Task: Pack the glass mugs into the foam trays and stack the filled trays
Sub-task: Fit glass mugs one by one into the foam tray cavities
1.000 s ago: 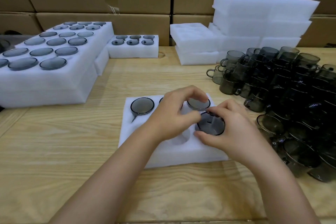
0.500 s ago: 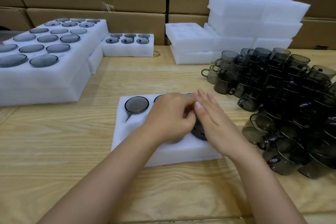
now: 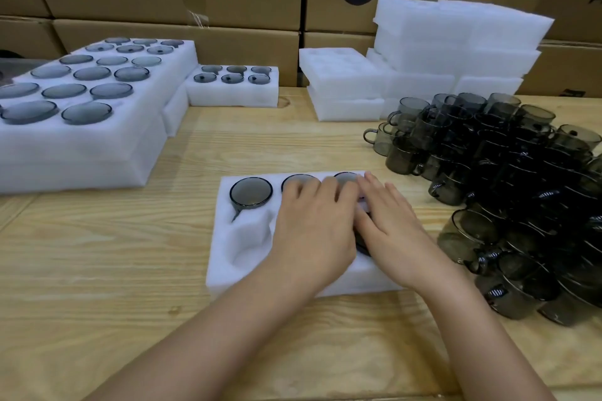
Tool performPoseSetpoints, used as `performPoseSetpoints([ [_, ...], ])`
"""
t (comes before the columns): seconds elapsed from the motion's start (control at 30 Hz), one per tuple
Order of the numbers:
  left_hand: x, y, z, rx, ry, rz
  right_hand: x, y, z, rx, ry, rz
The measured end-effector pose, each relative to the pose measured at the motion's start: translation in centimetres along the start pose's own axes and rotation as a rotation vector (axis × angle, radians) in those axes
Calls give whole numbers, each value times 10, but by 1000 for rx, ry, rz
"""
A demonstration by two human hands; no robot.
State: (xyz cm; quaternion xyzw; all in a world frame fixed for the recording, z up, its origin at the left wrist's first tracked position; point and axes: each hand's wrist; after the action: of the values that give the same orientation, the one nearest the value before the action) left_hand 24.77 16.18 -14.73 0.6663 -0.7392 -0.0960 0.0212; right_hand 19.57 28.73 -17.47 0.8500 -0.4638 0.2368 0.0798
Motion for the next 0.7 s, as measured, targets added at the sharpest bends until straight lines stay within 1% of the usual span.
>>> performPoseSetpoints([
  [0.07,-6,-13,6,-155,28,50,2,-4,-3,-134,48,-65],
  [0.1,-11,-22,12,-192,27,90,3,-7,-7,-232,84,-68],
  [0.17,-21,-42,30,-169,53,202,-4,-13,-19,-473,73,-14],
  [0.23,-27,-54,45,-135,127,299,-17,-17,-37,-681,-103,120],
  [0.3,-24,-52,53,-138,177,304,-33,-20,-55,-775,-227,334],
  [0.37,-20,-46,54,-192,201,298,-44,-23,-68,-785,-264,521],
  [0.43,-17,-42,57,-254,206,305,-53,-23,-75,-756,-300,613],
  [0.5,-15,-38,60,-279,198,311,-61,-21,-79,-700,-337,663],
  [0.57,-11,-33,60,-279,200,303,-68,-18,-81,-681,-347,672],
  [0.7,1,-19,60,-308,194,278,-74,-14,-83,-664,-285,708],
])
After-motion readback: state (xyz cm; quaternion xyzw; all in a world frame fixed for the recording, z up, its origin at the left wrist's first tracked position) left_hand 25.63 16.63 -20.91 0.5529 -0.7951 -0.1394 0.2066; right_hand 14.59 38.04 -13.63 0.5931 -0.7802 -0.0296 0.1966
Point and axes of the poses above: each hand's wrist, its own y-axis towards the middle knuckle, its own z-axis out of the palm, x = y × z, and after that the axes turned 13 degrees about x, right-handed
